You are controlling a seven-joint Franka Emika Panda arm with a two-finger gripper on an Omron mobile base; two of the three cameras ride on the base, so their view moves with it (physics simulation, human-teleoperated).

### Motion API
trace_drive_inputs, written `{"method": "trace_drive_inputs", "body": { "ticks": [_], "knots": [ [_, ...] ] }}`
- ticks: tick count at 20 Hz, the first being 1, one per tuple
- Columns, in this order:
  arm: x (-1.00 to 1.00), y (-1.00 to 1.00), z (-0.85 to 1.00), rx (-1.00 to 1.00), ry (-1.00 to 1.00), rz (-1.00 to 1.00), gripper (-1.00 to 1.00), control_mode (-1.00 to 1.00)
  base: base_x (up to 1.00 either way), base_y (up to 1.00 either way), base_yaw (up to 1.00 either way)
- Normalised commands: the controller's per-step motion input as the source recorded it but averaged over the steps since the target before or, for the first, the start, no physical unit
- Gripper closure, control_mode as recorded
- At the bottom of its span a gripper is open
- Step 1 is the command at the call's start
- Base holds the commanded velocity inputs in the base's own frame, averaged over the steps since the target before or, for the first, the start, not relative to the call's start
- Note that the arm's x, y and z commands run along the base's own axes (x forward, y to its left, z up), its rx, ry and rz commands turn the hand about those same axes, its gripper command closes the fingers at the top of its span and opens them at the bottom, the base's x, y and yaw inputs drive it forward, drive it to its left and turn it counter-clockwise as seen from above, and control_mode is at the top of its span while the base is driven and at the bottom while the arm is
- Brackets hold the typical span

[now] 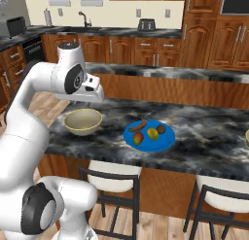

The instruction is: Take the fruits from the plate on the dining counter and place two fruits in each bowl.

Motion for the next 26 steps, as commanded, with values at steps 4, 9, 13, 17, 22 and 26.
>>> {"method": "trace_drive_inputs", "body": {
  "ticks": [4,9,13,17,22,26],
  "knots": [
    [0.02,-0.12,-0.08,0.01,0.00,0.00,-1.00,-1.00,0.00,0.00,0.00],
    [0.37,-0.91,-0.22,0.08,0.00,-0.02,-1.00,-1.00,0.00,0.00,0.00],
    [0.53,-1.00,-0.35,0.01,0.00,-0.12,-1.00,-1.00,0.00,0.00,0.00],
    [0.57,-0.82,-0.38,0.00,0.00,-0.06,-1.00,-1.00,0.00,0.00,0.00],
    [0.41,-0.79,-0.55,0.00,0.00,-0.07,-1.00,-1.00,0.00,0.00,0.00],
    [0.13,-0.17,-0.42,0.00,0.11,-0.11,-1.00,-1.00,0.00,0.00,0.00]
  ]
}}
